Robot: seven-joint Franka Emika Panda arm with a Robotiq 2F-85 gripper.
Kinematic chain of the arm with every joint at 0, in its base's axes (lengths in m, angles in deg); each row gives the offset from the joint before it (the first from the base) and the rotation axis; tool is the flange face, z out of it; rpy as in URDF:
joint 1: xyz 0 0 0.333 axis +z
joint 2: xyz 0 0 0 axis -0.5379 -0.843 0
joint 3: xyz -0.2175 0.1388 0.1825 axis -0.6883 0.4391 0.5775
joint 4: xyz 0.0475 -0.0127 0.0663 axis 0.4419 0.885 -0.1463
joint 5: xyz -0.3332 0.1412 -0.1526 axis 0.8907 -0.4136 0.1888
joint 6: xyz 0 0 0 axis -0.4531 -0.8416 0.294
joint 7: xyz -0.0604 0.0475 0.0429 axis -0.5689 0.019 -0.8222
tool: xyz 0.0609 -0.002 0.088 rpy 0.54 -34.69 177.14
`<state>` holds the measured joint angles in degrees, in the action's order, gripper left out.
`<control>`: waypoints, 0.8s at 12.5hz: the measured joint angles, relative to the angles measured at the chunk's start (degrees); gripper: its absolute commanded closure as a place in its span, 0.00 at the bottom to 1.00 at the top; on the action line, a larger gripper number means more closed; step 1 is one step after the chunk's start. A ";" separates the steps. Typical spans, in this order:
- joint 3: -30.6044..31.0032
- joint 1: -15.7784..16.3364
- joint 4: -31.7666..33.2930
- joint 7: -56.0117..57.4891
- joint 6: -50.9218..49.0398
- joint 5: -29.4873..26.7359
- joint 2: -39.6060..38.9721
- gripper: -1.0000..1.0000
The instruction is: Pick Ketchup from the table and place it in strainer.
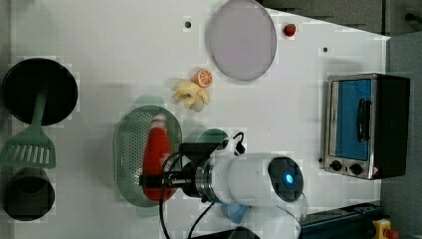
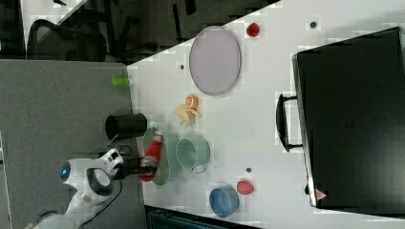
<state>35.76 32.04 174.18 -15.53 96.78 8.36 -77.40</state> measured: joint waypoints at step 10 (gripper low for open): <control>-1.09 -5.67 -0.11 -1.97 -2.55 -0.12 15.26 0.00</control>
<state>34.66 26.37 174.07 -17.50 94.23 8.23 -62.14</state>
